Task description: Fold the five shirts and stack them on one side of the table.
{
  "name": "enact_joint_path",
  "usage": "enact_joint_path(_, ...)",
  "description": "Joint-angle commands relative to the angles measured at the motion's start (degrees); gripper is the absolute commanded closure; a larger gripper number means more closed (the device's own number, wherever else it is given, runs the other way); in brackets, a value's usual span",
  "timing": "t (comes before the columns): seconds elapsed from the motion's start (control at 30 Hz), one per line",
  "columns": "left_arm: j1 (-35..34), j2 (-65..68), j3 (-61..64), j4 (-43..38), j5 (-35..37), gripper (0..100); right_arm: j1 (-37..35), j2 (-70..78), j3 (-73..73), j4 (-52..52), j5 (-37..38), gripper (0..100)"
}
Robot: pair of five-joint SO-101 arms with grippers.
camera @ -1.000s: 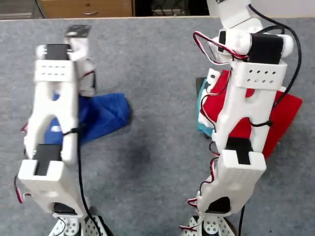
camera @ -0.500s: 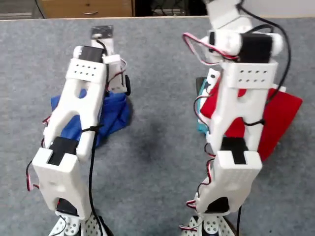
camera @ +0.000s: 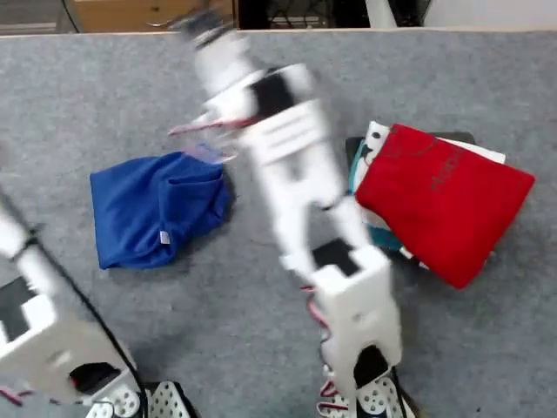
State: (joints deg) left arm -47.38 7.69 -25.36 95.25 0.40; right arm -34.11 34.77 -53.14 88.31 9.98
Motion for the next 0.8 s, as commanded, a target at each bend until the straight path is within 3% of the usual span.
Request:
enact_joint_path(0.0, -9.19, -2.90, 12.00, -6.24, -3.78, 97, -9.23, 7.60, -0.40, -12.04, -0.88, 98.5)
enact_joint_path(0.1, -12.26, -5.63, 22.37, -10.90, -7.65, 97, -12.66, 15.08, -0.40, -20.31, -0.88, 98.5)
enact_joint_path(0.27, -19.74, -12.31, 38.20, -18.20, -14.07, 97, -11.52, 20.97, -3.12, -18.73, 3.52, 98.5)
enact_joint_path(0.37, -19.74, -17.85, 46.20, -21.63, -17.23, 97, -10.11, 23.69, -4.97, -17.67, 3.52, 98.5)
enact_joint_path(0.5, -19.47, -26.46, 52.79, -22.51, -20.75, 97, -8.79, 24.57, -9.01, -8.79, 3.60, 98.5)
enact_joint_path(0.67, -19.74, -31.82, 59.21, -27.78, -21.36, 97, -3.43, 24.31, -15.34, 12.66, 9.41, 98.5)
enact_joint_path(0.77, -19.56, -31.91, 59.65, -28.13, -21.36, 97, 1.76, 21.76, -11.21, 13.19, 10.20, 98.5)
